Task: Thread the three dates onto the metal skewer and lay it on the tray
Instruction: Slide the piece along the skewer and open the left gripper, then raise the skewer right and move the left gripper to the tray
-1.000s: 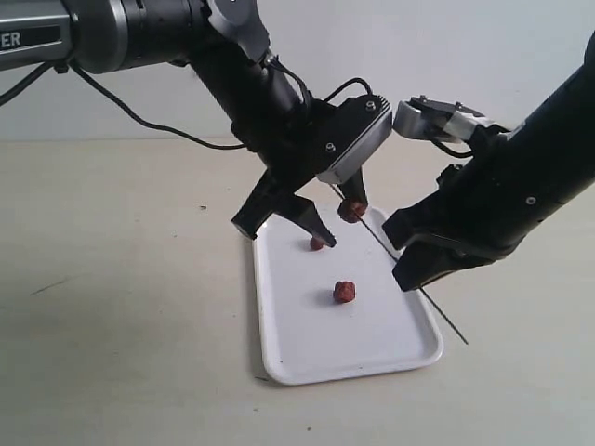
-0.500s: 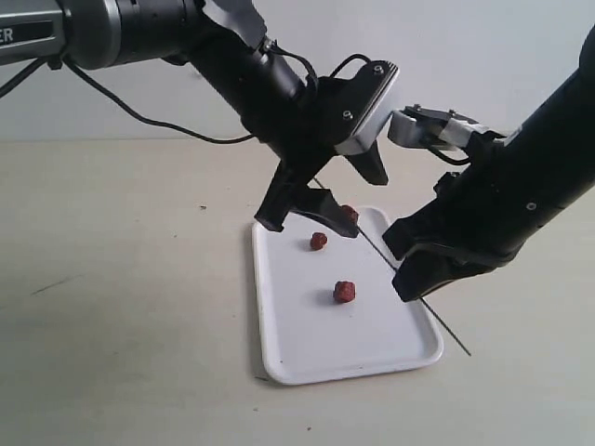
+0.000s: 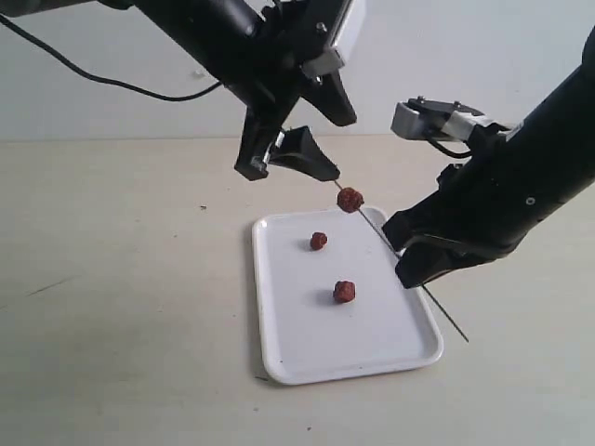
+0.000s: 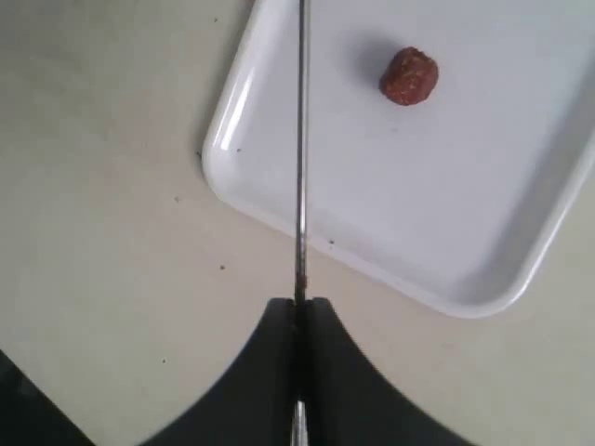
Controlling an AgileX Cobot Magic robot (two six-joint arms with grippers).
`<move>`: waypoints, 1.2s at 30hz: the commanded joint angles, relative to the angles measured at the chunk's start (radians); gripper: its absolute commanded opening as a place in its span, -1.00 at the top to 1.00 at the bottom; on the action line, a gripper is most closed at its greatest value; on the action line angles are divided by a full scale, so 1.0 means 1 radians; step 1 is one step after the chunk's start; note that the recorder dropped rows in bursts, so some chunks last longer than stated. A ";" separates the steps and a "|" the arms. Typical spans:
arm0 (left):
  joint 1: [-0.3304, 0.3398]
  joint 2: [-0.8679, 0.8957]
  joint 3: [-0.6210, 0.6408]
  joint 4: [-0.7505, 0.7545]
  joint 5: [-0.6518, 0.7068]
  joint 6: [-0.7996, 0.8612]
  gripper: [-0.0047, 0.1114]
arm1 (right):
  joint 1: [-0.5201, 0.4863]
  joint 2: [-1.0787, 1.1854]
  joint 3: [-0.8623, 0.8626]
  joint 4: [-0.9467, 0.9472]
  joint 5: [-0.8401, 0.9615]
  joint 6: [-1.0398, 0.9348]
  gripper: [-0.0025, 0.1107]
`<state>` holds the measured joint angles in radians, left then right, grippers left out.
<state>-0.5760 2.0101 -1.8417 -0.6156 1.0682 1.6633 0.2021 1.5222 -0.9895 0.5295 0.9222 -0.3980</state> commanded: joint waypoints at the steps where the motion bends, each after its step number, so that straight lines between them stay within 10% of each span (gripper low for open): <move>1: 0.027 -0.042 0.000 0.013 0.027 -0.077 -0.20 | 0.002 -0.051 -0.005 -0.044 -0.036 0.045 0.96; 26: 0.071 0.008 0.000 0.262 0.153 -1.348 -0.20 | 0.002 -0.353 -0.005 -0.461 0.222 0.382 0.96; 36: -0.099 0.104 0.000 0.276 0.153 -1.480 -0.20 | 0.002 -0.405 0.026 -0.495 0.266 0.398 0.96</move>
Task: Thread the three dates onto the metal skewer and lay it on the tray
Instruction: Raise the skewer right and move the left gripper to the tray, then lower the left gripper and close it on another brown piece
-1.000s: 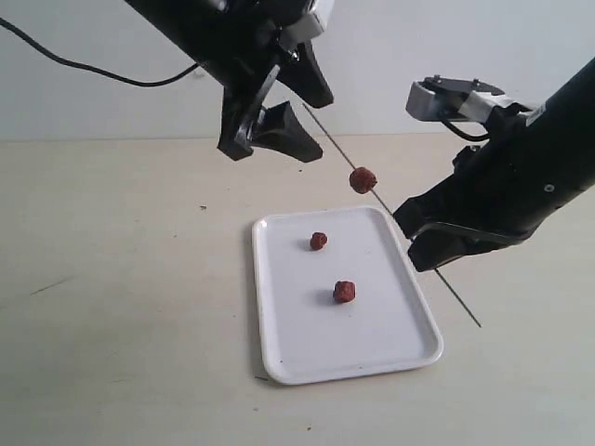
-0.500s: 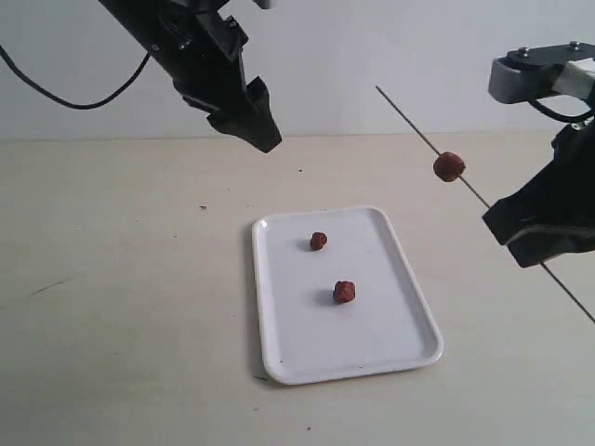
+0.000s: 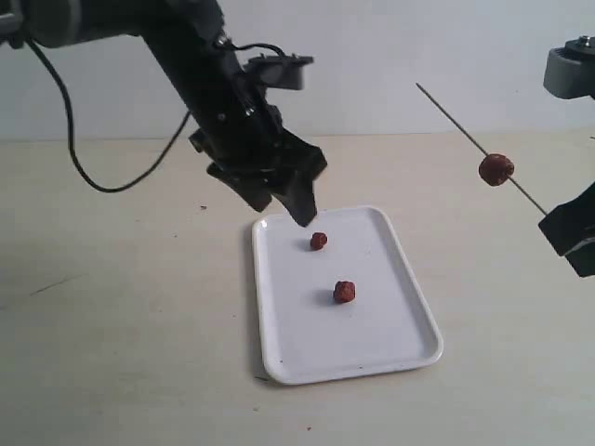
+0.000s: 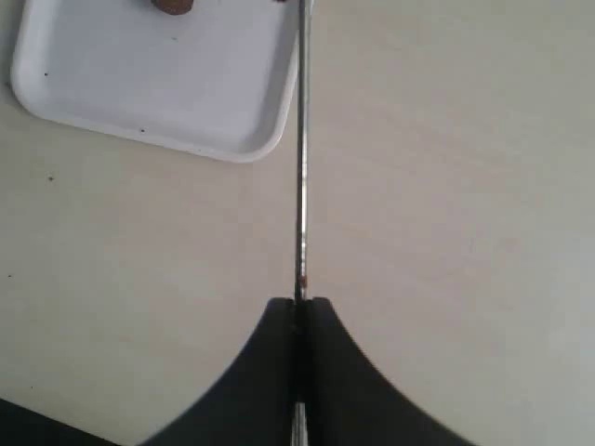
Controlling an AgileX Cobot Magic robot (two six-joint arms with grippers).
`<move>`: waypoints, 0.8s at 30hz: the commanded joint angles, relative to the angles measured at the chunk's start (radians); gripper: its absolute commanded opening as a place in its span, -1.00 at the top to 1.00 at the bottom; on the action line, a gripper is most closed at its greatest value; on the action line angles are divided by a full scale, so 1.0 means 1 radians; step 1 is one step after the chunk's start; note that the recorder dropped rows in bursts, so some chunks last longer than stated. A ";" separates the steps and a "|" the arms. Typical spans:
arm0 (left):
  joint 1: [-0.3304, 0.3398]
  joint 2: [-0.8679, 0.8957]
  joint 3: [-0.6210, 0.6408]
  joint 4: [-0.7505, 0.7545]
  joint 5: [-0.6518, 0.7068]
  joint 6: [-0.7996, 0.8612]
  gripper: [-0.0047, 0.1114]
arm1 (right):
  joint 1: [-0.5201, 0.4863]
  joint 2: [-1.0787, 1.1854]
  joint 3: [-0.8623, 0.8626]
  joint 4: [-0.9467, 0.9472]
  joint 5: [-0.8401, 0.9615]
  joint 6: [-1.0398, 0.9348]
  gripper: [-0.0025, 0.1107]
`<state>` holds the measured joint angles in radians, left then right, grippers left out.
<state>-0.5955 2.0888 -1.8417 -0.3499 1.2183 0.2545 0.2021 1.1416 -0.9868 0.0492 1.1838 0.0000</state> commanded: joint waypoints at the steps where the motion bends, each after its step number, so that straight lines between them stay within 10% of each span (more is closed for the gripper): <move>1: -0.107 0.037 0.000 0.042 0.003 -0.122 -0.20 | 0.002 -0.026 0.034 -0.021 0.004 0.000 0.96; 24: -0.171 0.223 0.000 0.110 -0.200 -0.438 -0.20 | 0.002 -0.060 0.095 -0.059 -0.015 0.027 0.96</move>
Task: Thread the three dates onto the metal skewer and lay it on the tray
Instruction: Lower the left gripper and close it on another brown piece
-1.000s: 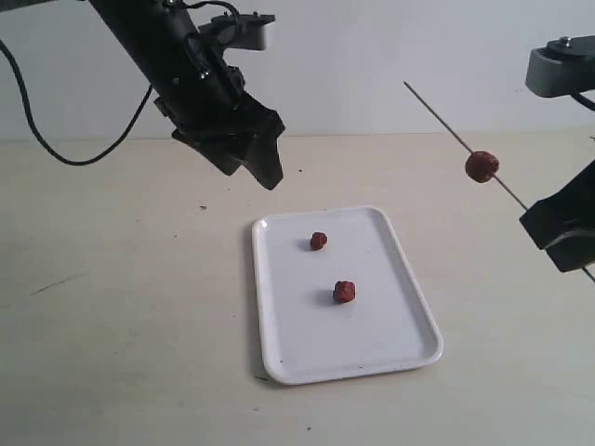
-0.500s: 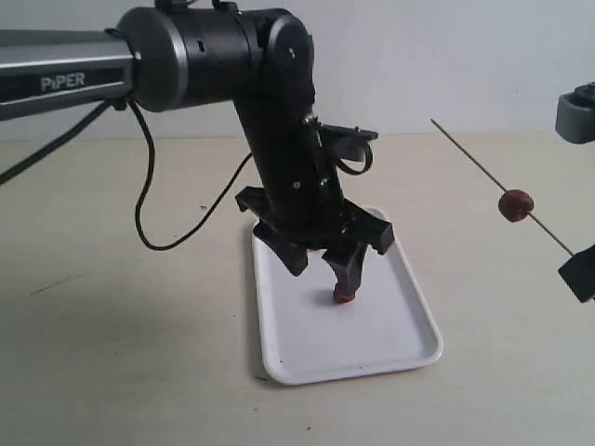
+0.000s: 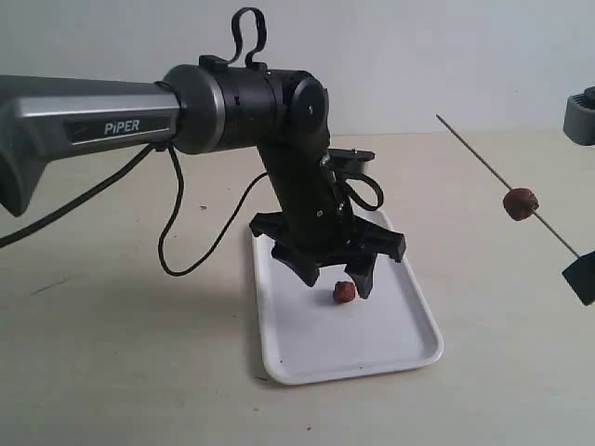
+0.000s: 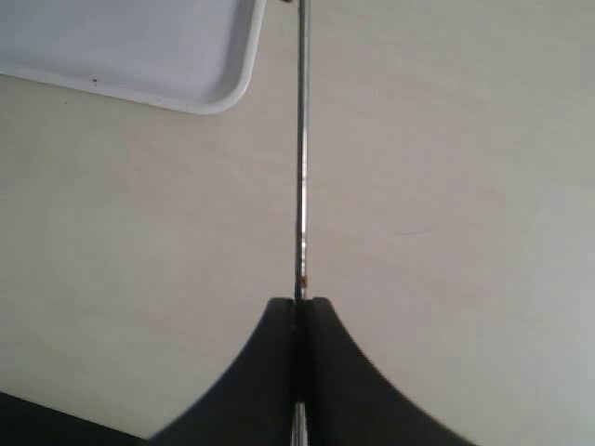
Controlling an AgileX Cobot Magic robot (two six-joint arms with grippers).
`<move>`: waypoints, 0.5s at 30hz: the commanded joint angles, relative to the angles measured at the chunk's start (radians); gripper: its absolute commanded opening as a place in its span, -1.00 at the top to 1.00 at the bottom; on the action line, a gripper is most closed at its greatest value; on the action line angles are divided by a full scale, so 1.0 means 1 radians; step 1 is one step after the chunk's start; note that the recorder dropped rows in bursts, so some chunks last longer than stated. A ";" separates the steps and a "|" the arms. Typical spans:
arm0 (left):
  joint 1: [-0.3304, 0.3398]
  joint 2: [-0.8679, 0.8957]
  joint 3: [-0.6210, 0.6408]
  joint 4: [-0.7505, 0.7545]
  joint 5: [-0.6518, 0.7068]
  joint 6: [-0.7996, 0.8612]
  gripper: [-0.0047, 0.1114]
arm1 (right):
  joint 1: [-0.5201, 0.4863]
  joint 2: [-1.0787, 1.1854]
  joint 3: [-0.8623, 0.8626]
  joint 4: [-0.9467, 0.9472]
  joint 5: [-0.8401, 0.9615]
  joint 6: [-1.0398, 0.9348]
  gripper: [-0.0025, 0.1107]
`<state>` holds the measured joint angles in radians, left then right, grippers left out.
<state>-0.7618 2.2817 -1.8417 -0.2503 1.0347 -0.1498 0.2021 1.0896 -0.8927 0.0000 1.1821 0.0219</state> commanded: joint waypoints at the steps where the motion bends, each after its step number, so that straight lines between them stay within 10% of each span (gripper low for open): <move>1: -0.005 0.035 0.000 0.010 -0.019 -0.046 -0.20 | 0.002 -0.008 0.001 -0.010 -0.013 0.005 0.96; 15: -0.005 0.070 -0.013 0.010 -0.078 -0.090 -0.20 | 0.002 -0.008 0.001 -0.010 -0.015 0.005 0.96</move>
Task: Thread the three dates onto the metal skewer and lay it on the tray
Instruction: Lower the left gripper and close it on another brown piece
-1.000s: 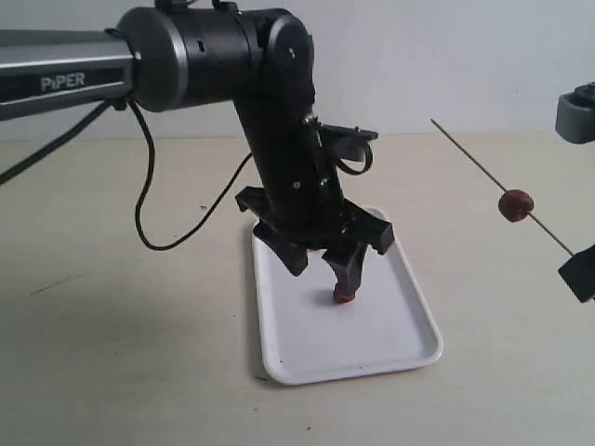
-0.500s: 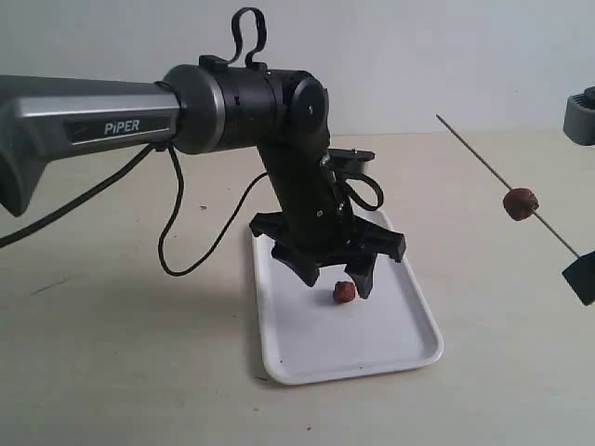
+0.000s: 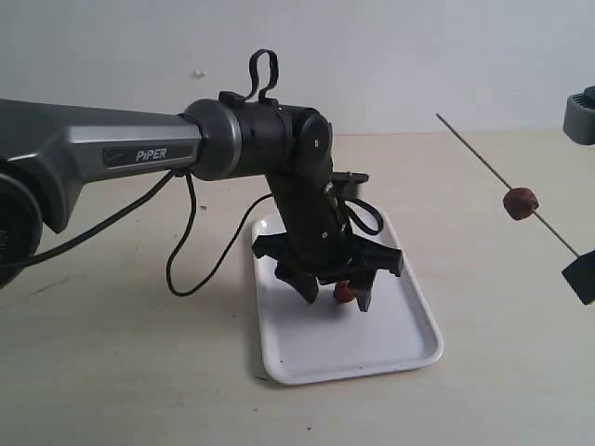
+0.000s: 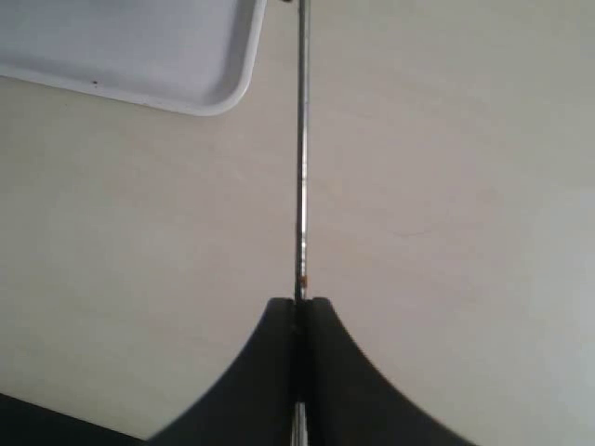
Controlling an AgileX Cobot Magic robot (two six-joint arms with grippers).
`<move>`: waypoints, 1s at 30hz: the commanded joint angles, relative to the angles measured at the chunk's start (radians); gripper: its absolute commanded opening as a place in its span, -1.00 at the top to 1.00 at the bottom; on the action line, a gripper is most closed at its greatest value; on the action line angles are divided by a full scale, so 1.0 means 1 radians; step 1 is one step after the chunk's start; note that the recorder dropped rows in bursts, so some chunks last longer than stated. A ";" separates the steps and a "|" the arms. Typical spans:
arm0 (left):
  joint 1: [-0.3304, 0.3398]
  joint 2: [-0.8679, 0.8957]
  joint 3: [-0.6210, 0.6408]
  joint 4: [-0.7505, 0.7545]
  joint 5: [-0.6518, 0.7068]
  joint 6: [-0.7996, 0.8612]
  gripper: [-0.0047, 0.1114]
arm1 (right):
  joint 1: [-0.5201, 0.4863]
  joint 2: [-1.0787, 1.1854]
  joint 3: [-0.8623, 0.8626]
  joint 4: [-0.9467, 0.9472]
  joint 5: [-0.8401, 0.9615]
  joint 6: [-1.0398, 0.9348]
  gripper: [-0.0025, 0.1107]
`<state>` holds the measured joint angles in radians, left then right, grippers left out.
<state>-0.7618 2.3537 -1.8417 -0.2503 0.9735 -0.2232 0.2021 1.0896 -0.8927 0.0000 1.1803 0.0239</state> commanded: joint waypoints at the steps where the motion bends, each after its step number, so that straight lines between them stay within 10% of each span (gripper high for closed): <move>1: -0.005 0.000 -0.020 0.012 -0.016 -0.017 -0.20 | 0.002 -0.008 0.001 -0.010 -0.013 0.003 0.96; 30: -0.005 0.082 -0.161 0.092 0.120 -0.068 -0.05 | 0.002 -0.008 0.001 -0.023 -0.009 0.003 0.96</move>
<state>-0.7618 2.4338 -1.9991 -0.1656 1.0883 -0.2805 0.2021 1.0896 -0.8927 -0.0135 1.1783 0.0239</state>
